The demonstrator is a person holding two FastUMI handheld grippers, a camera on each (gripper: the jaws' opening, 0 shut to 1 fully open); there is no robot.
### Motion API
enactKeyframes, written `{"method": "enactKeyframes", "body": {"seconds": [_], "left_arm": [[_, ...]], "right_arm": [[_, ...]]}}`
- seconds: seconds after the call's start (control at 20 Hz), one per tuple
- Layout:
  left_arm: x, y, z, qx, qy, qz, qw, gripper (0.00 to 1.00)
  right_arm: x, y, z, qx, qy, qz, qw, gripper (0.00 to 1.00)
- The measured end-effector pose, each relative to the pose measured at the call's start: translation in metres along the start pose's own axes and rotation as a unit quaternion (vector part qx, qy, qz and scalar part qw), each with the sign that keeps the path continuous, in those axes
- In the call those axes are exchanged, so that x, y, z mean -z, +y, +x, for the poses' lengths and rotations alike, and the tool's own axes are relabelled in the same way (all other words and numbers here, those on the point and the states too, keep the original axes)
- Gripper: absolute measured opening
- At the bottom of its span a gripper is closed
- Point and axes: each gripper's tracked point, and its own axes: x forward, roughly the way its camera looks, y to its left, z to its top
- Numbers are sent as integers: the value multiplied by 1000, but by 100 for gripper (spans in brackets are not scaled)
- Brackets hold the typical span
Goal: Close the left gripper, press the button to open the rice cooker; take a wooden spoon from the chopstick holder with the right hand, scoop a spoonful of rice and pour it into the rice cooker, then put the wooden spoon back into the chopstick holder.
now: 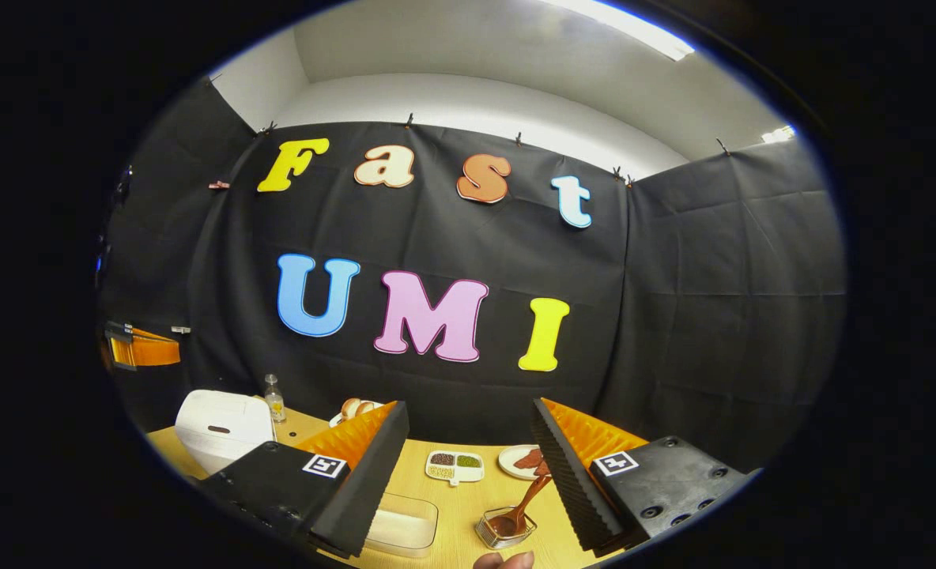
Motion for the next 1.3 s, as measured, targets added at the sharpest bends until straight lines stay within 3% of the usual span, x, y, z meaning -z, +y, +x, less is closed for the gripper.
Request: {"method": "enactKeyframes", "body": {"seconds": [0.25, 0.65, 0.8, 1.3], "left_arm": [[55, 50, 33, 27, 120, -45, 991, 7], [134, 83, 65, 40, 255, -105, 960, 7], [155, 87, 72, 37, 285, -98, 953, 7], [180, 93, 80, 31, 321, -77, 944, 8]], "right_arm": [[6, -3, 1, 14, 6, -4, 1000, 97], [12, -21, -3, 49, 15, -13, 999, 97], [15, -28, -5, 60, 18, -13, 998, 97], [22, -31, -10, 70, 24, -41, 996, 97]]}}
